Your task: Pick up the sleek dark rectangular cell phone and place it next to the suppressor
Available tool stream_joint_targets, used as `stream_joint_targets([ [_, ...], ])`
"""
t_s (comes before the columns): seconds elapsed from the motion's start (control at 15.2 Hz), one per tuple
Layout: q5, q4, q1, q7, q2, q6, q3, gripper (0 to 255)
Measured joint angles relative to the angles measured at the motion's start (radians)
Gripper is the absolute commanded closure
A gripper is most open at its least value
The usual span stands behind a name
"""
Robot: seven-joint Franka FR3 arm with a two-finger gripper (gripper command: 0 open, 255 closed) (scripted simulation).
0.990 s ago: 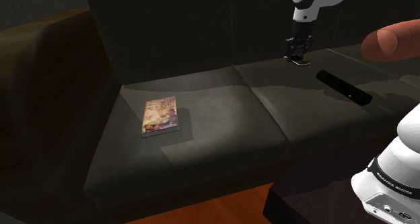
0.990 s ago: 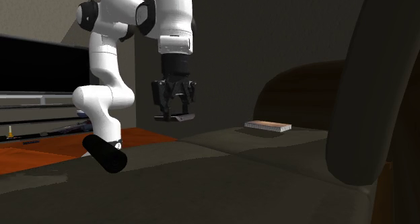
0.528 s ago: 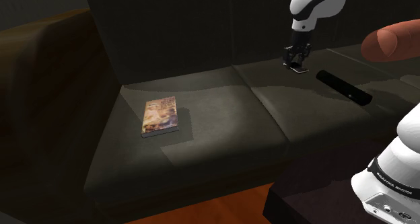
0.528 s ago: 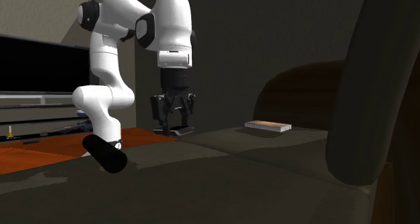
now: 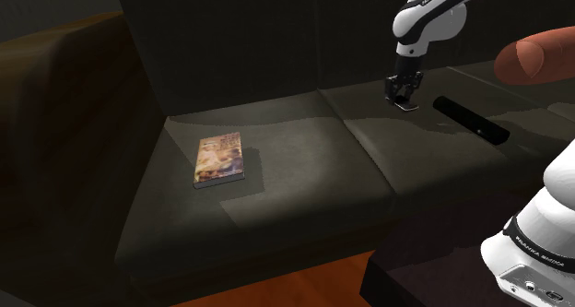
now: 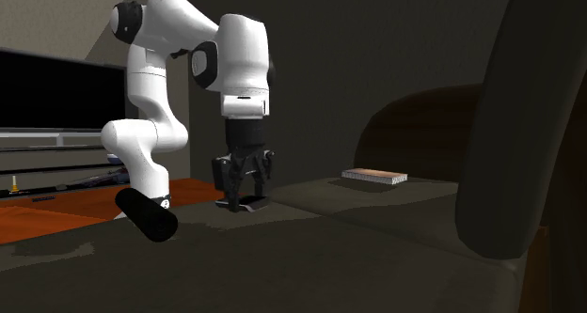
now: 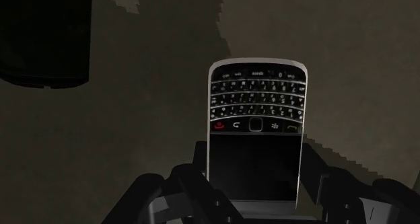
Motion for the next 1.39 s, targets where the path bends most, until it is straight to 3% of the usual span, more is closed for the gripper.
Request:
stream_joint_targets([
  [0.59, 0.005, -0.02, 0.0, -0.005, 0.022, 0.042, 0.0, 255],
  [0.66, 0.005, -0.02, 0.0, -0.005, 0.022, 0.042, 0.0, 0],
  [1.06, 0.005, -0.02, 0.0, -0.005, 0.022, 0.042, 0.0, 0],
  [1.39, -0.007, 0.041, -0.002, 0.003, -0.03, -0.069, -0.002, 0],
])
